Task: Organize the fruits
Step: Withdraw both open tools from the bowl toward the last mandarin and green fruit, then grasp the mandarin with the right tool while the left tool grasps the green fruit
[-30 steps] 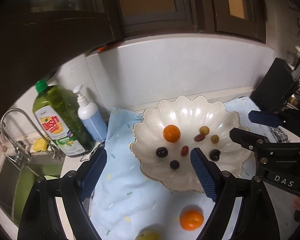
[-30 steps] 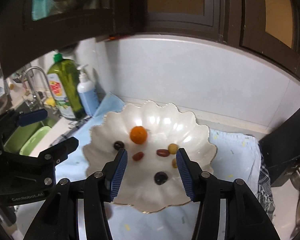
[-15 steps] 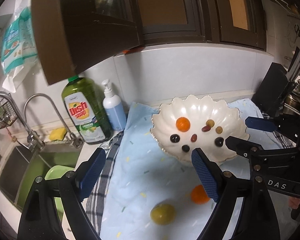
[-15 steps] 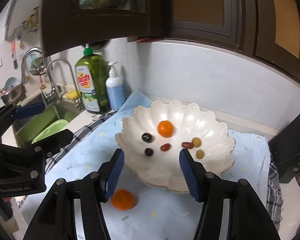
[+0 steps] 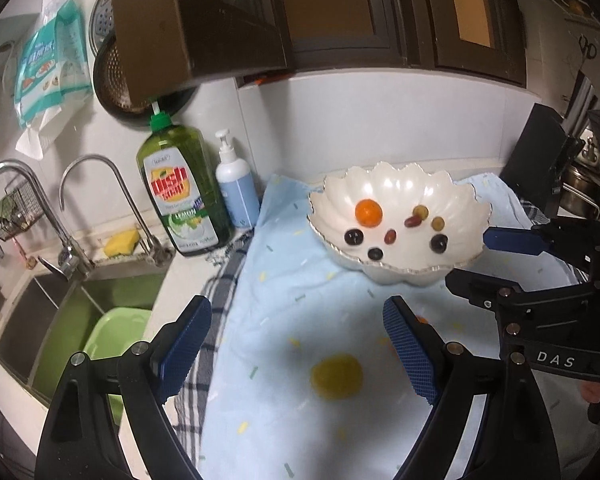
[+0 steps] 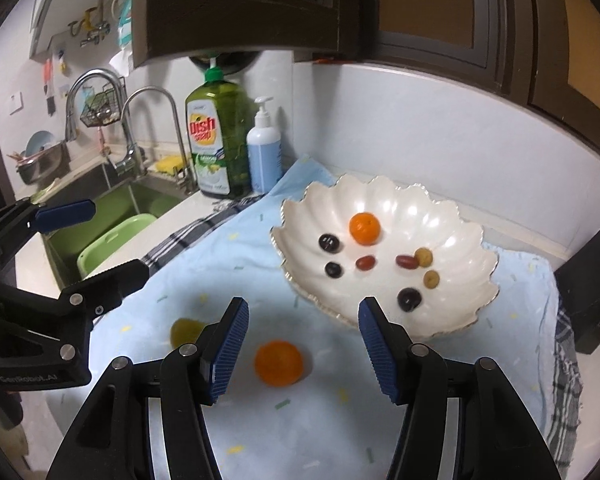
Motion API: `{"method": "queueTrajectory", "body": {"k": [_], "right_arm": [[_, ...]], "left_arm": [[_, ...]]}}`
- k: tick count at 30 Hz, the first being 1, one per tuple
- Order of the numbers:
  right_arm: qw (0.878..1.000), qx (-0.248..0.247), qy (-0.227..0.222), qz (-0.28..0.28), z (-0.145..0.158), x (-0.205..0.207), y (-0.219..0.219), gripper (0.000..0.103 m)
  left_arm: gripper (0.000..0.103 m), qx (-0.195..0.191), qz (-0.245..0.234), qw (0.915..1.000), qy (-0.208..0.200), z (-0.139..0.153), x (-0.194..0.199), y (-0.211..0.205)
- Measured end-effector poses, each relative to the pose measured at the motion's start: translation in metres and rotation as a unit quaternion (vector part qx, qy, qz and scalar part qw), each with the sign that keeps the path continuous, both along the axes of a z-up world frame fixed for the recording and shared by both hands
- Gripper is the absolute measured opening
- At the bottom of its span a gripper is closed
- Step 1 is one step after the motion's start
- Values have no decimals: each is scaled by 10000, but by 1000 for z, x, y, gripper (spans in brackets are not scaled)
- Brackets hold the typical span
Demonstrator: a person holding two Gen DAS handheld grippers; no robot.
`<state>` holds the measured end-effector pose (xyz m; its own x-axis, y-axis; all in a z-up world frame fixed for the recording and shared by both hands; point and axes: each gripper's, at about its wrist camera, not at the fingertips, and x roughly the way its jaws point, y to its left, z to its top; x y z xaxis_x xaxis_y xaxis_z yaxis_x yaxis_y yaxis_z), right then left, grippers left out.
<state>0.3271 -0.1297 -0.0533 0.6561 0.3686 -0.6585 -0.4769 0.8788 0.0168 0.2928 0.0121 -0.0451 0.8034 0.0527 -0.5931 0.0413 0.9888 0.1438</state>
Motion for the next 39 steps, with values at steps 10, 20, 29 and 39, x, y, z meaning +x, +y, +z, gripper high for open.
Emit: {"method": "queueTrajectory", "body": {"k": [10,20,29,39], "right_arm": [[9993,-137,316,126,-29,-9,7,58],[9979,-274,549,190,-55,-7,10,58],[9962,-391,738,236,-76,5,16,58],[9940,-445,959,288,-96,21,24,58]], "left_arm": [[88,-74,-95,9996,236,-31,-12,1],[87,-253,-149,9988,381,-59,-11,2],[83,-330,-199,9978,538,-84,0,0],[74,-396,-269,9960,759,-105,19,-1]]}}
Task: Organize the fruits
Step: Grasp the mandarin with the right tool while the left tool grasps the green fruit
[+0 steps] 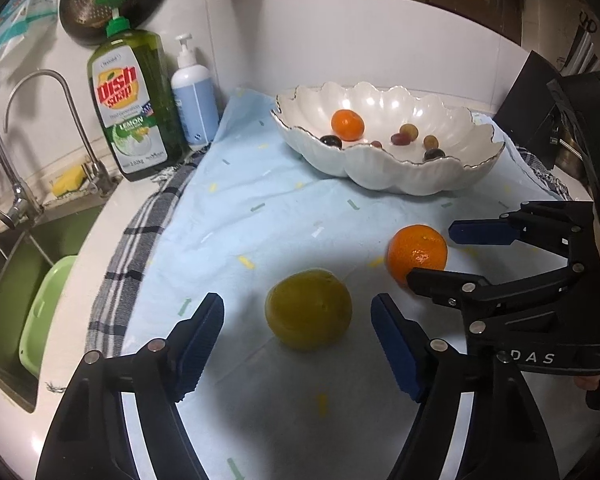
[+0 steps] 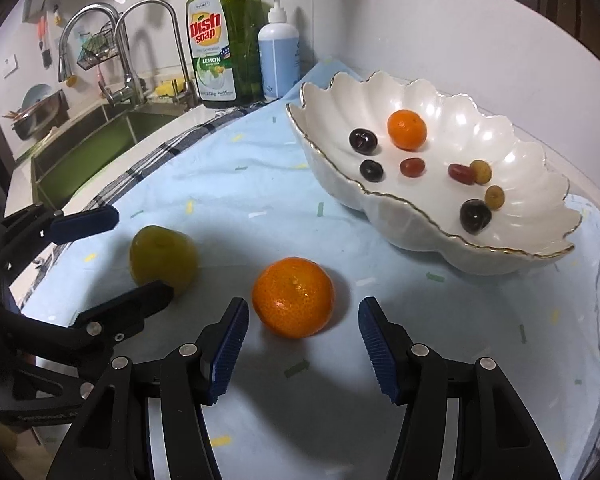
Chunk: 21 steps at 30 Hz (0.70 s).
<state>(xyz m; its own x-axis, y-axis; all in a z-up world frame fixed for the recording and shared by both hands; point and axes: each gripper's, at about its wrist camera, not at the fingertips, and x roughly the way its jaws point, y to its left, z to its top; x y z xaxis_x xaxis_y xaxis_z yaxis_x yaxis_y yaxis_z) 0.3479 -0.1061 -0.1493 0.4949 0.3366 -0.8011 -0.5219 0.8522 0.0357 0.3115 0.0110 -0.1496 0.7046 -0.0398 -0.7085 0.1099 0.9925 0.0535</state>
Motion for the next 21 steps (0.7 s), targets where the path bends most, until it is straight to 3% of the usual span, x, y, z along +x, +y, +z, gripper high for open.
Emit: {"method": "queueTrajectory", "body": {"k": [6,10,12,14,21], "right_arm": [[9999,57,134,-5,-7,7,2,58],[9997,123,216,-24,-10,10,2,57],[9997,110,203,-1,-11,9,3,52],[9996,167,231,59,-11,8,4,46],[9998,110,119,83,-8,4,6,45]], "left_arm": [[66,-142,23,9998,102,-7,7,2],[54,-283,7,9994,192,-11,11,4],[49,-338,-35,9992,209,-11,11,3],[49,-322,-31,9993,211,-11,12,2],[49,-400,55,9987,306,-9,11,4]]}}
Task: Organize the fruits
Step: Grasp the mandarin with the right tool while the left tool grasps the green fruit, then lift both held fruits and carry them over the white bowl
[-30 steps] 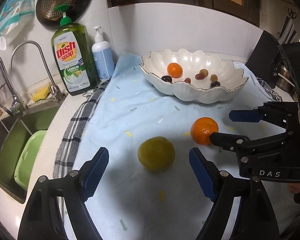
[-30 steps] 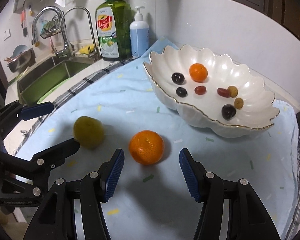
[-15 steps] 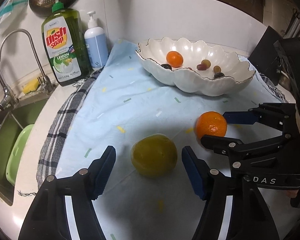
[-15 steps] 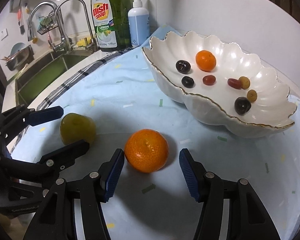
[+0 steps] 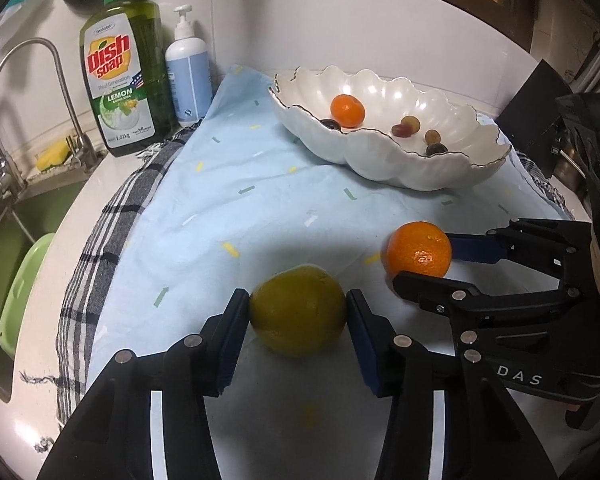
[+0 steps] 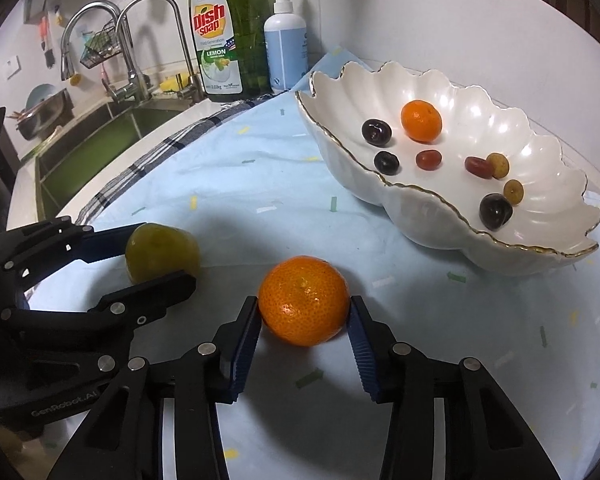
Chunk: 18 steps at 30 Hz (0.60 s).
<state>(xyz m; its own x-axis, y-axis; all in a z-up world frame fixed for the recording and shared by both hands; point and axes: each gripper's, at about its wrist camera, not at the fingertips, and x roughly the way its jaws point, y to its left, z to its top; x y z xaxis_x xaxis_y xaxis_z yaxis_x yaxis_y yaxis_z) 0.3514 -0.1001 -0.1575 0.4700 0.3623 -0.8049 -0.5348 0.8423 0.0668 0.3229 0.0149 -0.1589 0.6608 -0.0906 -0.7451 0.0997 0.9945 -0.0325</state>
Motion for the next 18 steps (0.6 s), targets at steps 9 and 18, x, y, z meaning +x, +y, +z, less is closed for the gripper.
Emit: {"method": "queueTrajectory", "body": {"k": [9,18], "right_arm": [[9996,105,-234,-100,22,-15,-12,45],[9974,246,-595,-332,57,-33,-32,45]], "left_arm": [[49,-46,68,9999,-75,14,-11,0],[49,-176,-17,9988,-450,49,-23,-6]]}}
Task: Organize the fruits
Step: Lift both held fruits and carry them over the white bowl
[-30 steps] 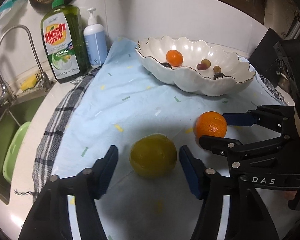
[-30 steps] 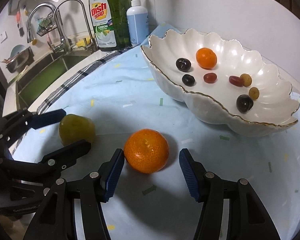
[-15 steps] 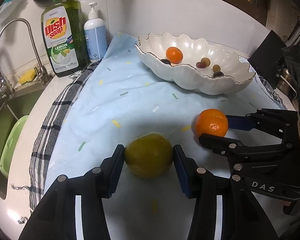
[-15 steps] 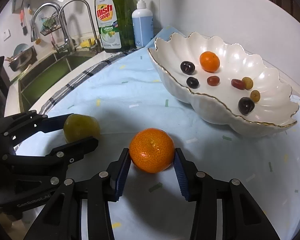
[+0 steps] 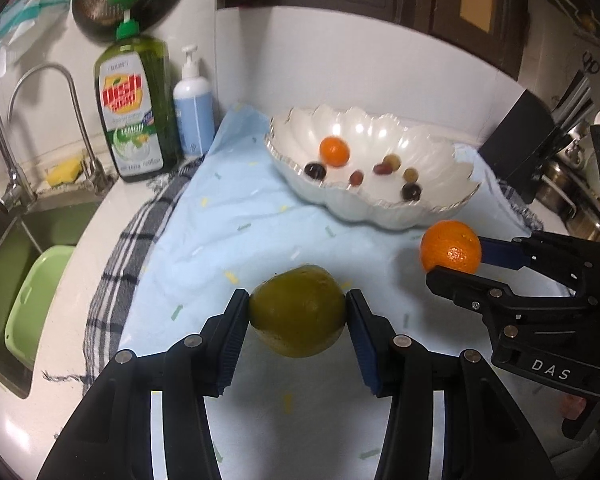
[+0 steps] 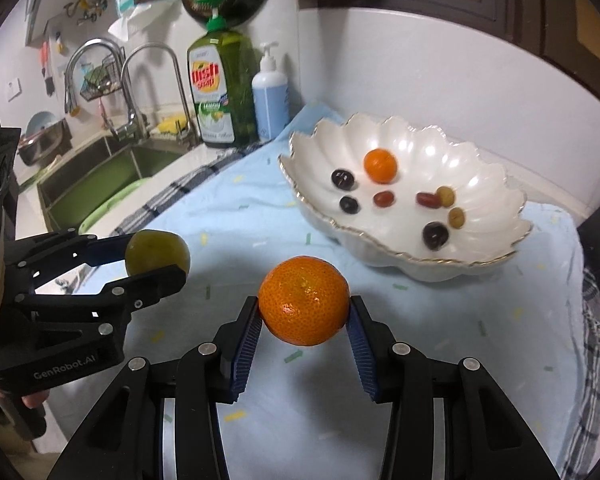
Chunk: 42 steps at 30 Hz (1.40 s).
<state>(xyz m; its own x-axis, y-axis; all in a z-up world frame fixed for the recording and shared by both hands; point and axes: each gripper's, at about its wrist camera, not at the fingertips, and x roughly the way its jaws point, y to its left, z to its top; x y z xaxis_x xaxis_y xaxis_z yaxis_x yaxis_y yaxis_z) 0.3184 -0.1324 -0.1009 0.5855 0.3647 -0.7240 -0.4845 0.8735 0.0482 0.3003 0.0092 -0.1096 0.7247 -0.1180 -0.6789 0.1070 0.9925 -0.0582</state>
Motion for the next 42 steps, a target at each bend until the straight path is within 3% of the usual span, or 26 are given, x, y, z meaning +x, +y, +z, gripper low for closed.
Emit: {"method": "queueTrajectory", "body": {"k": [13,26,35,42], "right_arm": [[9979,193,-503,-362,43,-8,-27,45],[9916,197,-924,-881,70,16,-57,45],[9881,265,-1062,-1077,81,47,-67,45],[9881,326,-909,-1196,79,80,-74,45]], "left_arm": [[49,146,-364,9971,-648,47,-6,-22],[49,271,-619,9917,-1092,78,26,-46],[49,245,-678,9903,-1188,91,62,-56],[49,230,-755,9913,-1053,94,99,-64]]}}
